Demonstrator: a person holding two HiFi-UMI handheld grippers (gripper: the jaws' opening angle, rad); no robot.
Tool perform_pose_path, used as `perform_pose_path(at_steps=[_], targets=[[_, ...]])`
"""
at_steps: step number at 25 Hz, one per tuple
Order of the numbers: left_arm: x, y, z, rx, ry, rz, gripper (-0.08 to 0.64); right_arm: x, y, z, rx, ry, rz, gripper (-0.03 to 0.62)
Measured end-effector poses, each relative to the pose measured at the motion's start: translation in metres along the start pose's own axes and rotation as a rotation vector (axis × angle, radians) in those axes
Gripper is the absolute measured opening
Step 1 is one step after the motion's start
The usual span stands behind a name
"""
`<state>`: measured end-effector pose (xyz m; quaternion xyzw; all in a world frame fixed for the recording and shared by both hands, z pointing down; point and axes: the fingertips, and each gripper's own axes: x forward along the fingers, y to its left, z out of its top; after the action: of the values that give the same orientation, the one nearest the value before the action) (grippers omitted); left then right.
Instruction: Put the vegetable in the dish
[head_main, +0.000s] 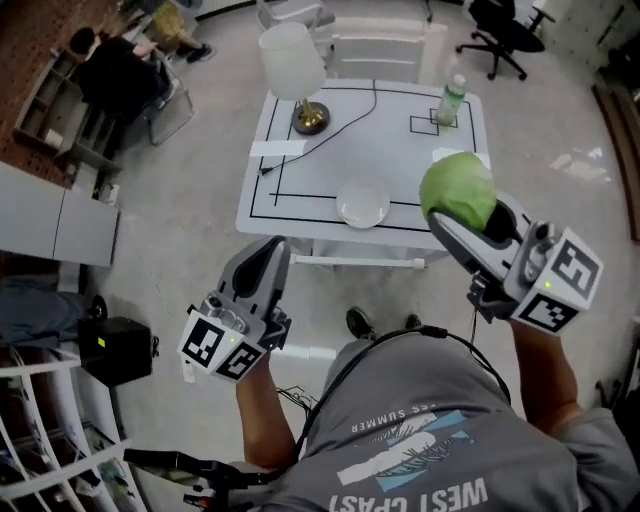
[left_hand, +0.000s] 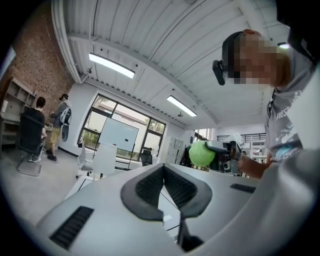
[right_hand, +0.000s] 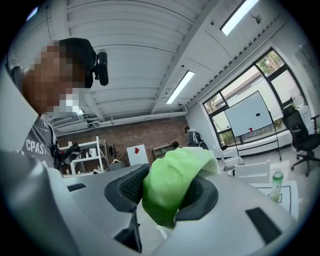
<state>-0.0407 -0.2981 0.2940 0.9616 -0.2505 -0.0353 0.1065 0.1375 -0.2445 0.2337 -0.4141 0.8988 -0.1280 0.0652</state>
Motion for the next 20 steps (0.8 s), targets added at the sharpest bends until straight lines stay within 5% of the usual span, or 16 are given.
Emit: perform_pose_path(at_steps=[9, 20], targets=[[-0.013, 0.043, -0.005, -0.092, 0.029, -0.116, 0.006, 0.051, 0.017, -0.018, 0.031, 0.035, -0.093, 0.150], [0.012, 0.060, -0.005, -0.095, 0.025, -0.101, 0.006, 0.081, -0.028, -0.042, 0.066, 0.083, -0.063, 0.150]])
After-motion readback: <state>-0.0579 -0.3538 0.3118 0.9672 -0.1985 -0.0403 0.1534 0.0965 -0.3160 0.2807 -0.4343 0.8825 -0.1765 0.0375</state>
